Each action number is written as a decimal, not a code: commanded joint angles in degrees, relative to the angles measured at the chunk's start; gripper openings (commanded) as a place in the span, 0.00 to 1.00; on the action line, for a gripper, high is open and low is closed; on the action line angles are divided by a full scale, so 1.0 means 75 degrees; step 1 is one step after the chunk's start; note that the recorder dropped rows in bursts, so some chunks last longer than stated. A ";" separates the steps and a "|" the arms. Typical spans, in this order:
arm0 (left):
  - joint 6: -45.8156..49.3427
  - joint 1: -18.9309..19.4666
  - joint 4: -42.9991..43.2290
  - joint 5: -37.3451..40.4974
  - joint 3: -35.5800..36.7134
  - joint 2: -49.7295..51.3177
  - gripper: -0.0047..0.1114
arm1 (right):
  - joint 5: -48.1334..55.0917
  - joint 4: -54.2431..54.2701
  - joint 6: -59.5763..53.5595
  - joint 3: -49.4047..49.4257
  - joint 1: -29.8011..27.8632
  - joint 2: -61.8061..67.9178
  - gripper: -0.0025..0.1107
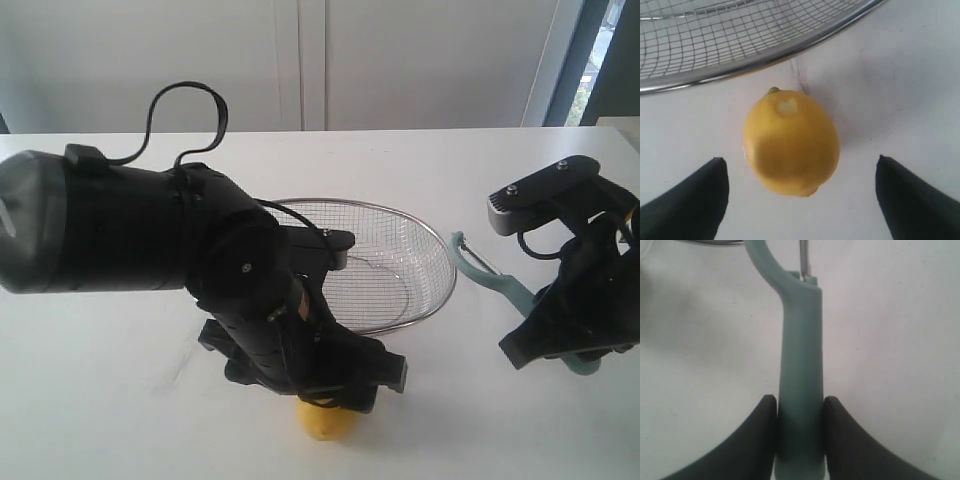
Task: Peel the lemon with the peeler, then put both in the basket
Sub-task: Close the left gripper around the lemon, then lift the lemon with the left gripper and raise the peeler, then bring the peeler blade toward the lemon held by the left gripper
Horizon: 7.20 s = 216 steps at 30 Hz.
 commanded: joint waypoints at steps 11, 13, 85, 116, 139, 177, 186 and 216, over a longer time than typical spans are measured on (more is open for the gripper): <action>-0.0071 -0.0014 -0.0036 -0.0370 0.0062 0.0517 0.75 | -0.0033 0.0031 0.0029 -0.0014 -0.0060 -0.0059 0.02; -0.0071 -0.0014 -0.0036 -0.0457 0.0062 0.0517 0.75 | -0.0033 0.0031 0.0029 -0.0014 -0.0060 -0.0059 0.02; 0.2238 -0.0014 0.0062 0.0869 -0.0164 0.0204 0.04 | -0.0049 0.0045 0.0029 -0.0014 -0.0060 -0.0059 0.02; 0.2650 0.0257 0.6459 0.3823 -0.0161 -0.2643 0.04 | -0.0084 -0.4916 0.2693 -0.0014 0.1719 -0.0043 0.02; 1.0023 0.4588 -0.3569 0.3136 -0.1314 -0.2264 0.04 | -0.1639 -0.4146 0.0225 0.0016 0.4045 -0.0043 0.02; 1.2159 0.4588 -0.6084 0.3917 -0.1314 -0.1537 0.04 | -0.3300 -0.4702 -0.0027 0.0016 0.4712 -0.0043 0.02; 1.2159 0.4588 -0.6144 0.3917 -0.1314 -0.1537 0.04 | -0.3315 -0.5020 0.0457 0.0016 0.4712 -0.0043 0.02; 1.2159 0.4588 -0.6322 0.4121 -0.1314 -0.1537 0.04 | -0.3315 -0.5119 0.0457 0.0016 0.4691 0.0380 0.02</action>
